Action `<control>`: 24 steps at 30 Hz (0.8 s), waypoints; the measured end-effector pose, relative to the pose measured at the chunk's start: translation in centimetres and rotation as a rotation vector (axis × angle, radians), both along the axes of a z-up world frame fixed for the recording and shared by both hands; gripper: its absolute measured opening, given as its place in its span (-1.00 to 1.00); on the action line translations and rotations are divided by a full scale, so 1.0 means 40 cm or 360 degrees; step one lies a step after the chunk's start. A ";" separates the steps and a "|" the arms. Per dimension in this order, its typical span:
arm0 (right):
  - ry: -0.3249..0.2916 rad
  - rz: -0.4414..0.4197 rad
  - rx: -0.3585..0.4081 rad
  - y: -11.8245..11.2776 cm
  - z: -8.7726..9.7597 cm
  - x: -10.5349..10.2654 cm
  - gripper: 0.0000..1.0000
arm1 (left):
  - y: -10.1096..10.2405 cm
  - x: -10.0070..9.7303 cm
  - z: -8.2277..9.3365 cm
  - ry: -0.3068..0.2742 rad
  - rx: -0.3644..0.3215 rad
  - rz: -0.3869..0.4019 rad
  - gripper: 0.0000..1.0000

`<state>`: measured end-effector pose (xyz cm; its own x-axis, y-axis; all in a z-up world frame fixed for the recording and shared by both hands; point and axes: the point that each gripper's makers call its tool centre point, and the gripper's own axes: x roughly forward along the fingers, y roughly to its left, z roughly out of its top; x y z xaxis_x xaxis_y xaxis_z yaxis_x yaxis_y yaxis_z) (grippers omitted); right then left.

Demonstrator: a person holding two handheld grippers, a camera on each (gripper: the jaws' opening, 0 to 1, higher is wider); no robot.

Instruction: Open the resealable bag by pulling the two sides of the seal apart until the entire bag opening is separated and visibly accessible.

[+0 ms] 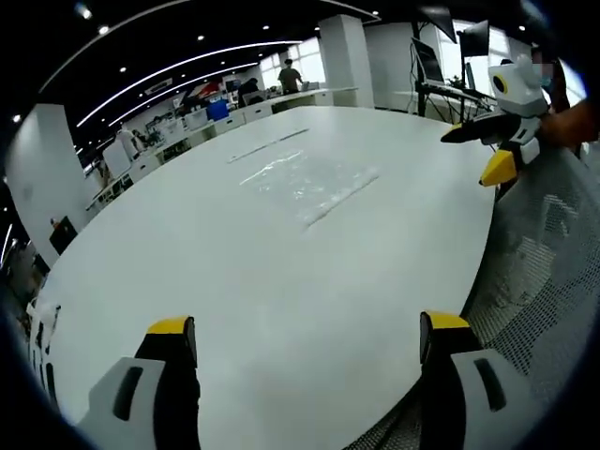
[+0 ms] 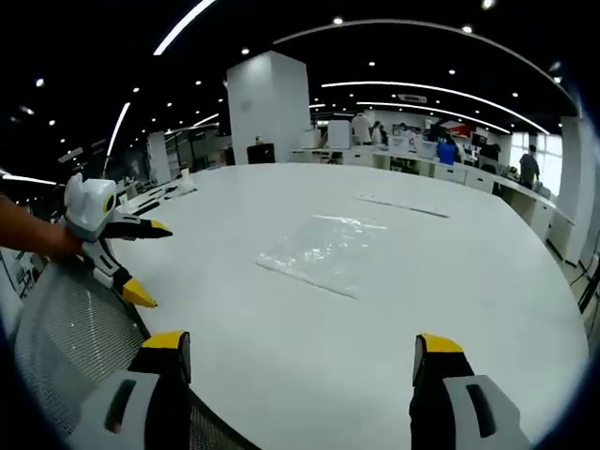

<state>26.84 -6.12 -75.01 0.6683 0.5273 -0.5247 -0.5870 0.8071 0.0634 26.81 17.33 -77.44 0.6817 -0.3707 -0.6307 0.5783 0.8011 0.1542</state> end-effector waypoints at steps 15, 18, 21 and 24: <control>-0.0005 -0.0016 -0.0008 -0.005 0.000 0.004 0.96 | 0.000 -0.004 -0.007 0.0018 0.0017 -0.0017 0.94; -0.0008 -0.0022 -0.0003 -0.006 0.002 0.005 0.96 | 0.000 -0.003 -0.007 0.0013 0.0018 -0.0017 0.94; -0.0006 -0.0011 -0.0016 -0.005 -0.001 0.002 0.96 | 0.003 -0.001 -0.006 0.0002 0.0026 -0.0013 0.94; -0.0010 0.0012 -0.0046 -0.002 -0.005 -0.001 0.96 | 0.002 -0.005 -0.010 0.0017 0.0032 -0.0015 0.94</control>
<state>26.80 -6.21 -75.19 0.6678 0.5169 -0.5356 -0.5935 0.8040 0.0361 26.61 17.39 -77.85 0.6716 -0.3642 -0.6453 0.5873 0.7926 0.1638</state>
